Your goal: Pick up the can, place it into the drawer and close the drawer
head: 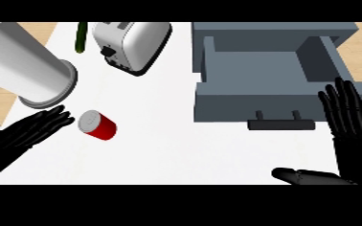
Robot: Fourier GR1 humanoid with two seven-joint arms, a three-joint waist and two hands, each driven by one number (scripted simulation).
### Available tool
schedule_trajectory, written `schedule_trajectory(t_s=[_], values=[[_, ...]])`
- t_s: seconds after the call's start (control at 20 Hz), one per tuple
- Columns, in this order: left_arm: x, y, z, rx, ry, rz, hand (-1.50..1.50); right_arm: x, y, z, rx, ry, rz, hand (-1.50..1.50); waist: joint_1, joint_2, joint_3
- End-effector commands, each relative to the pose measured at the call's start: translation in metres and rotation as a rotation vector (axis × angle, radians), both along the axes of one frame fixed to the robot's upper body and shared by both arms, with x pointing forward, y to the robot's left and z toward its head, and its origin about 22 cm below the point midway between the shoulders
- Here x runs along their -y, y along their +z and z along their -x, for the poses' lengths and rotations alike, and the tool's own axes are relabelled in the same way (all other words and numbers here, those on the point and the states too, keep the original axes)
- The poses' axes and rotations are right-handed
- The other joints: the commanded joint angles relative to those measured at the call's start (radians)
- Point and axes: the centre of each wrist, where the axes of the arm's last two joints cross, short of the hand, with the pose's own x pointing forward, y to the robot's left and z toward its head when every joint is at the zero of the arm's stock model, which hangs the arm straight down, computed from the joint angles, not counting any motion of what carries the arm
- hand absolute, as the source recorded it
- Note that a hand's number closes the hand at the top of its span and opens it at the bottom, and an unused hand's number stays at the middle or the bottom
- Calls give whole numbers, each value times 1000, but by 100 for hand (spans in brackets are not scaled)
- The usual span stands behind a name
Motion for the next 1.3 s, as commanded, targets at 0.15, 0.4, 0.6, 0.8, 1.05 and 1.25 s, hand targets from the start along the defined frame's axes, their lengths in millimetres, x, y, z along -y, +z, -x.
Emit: schedule_trajectory(t_s=[0.15,0.4,0.6,0.8,1.05,1.25], values=[[-31,7,-20,-69,-4,5,-150,22,-3,0,-25,-3,0,-150,-1,0,1],[-24,4,-16,-80,55,-1,-150,12,-26,29,-17,-19,-14,-150,-3,-1,1],[-35,-6,-34,-98,51,-21,-150,34,-17,19,-17,-17,3,-150,-2,0,0],[-19,-3,-41,-94,49,-26,-150,18,-17,20,-25,-29,-18,-150,0,-1,1],[-30,-39,-39,-111,32,-26,-150,38,-20,29,-26,-29,23,-150,-1,-1,0],[-3,-55,-53,-100,42,-28,-150,35,-17,13,-18,-35,6,-150,0,0,0]])
